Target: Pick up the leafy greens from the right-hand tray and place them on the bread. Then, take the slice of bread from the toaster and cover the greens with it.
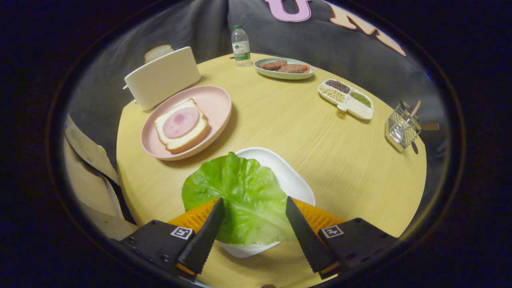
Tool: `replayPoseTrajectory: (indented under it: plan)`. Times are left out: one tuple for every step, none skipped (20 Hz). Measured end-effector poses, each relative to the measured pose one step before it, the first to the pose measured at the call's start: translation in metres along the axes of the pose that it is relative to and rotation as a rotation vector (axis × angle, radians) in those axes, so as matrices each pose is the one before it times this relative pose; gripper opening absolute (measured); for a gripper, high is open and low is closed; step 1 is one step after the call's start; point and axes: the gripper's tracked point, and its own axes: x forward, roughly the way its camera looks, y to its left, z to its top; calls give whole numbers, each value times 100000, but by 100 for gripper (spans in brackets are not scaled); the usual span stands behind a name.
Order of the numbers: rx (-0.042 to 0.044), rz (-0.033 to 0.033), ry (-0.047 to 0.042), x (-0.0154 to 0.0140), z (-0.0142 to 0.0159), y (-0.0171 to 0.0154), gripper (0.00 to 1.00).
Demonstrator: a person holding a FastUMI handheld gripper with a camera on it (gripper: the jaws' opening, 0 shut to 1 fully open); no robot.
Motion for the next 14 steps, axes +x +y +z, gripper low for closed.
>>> replayPoseTrajectory:
  plan:
    - [-832,-503,406,34,-93,-46,99]
    - [-635,-486,-429,-68,1,64,97]
    - [286,-320,297,6,-84,174,90]
    - [-217,-783,-270,14,8,66,83]
    - [309,22,-191,-31,27,77,76]
    - [543,-1102,-668,-9,77,-100,69]
    - [1117,-766,-365,-65,-30,83,62]
    - [638,-453,-111,66,-123,87,55]
    - [563,-412,172,0,-4,54,48]
    - [-273,-309,-363,21,107,122,41]
    - [-78,-863,-1104,138,204,-252,34]
    - [-496,-1160,-317,-78,-73,215,28]
    - [70,196,192,133,71,202,21]
    - [499,-689,-719,-27,-46,48,17]
